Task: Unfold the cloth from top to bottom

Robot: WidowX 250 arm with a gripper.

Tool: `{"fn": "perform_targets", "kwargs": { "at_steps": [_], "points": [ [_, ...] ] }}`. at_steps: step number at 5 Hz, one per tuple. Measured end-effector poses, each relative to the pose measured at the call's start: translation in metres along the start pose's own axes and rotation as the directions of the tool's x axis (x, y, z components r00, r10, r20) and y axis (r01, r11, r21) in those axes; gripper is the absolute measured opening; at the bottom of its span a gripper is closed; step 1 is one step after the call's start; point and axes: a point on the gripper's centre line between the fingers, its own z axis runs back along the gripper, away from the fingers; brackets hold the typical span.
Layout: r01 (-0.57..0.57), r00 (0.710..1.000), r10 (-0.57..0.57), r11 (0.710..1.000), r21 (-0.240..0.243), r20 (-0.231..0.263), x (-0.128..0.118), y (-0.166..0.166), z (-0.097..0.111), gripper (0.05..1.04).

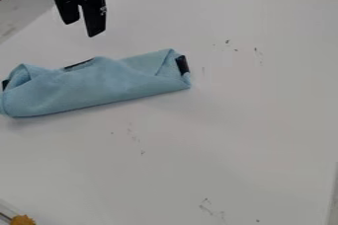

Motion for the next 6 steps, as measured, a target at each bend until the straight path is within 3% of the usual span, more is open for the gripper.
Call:
{"fn": "perform_targets", "kwargs": {
  "at_steps": [1,2,4,5,6],
  "points": [
    [-0.005,1.0,0.005,1.0,-0.023,-0.029,-0.002,-0.001,-0.013,1.0],
    [-0.009,1.0,0.008,1.0,-0.026,-0.025,0.009,0.007,-0.035,1.0],
    [0.005,1.0,-0.004,0.999,-0.04,0.029,0.017,0.03,-0.066,1.0],
    [-0.005,0.999,0.008,0.999,-0.052,0.05,0.015,0.035,-0.073,1.0],
    [-0.021,0.999,0.023,0.996,-0.082,0.022,0.008,0.028,-0.078,1.0]
  ]
}}
